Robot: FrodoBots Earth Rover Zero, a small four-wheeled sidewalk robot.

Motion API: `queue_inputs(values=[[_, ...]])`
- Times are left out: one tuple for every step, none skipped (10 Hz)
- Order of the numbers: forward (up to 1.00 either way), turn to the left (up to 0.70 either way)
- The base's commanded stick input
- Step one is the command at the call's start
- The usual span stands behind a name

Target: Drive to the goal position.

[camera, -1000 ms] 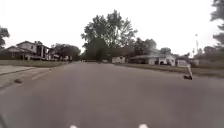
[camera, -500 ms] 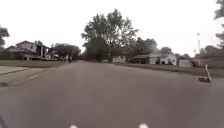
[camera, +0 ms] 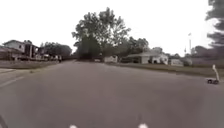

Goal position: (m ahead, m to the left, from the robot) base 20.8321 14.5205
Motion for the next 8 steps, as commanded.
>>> queue_inputs(values=[[1.00,0.00],[1.00,0.00],[1.00,0.00],[1.00,0.00],[1.00,0.00],[1.00,0.00],[1.00,0.00],[1.00,0.00]])
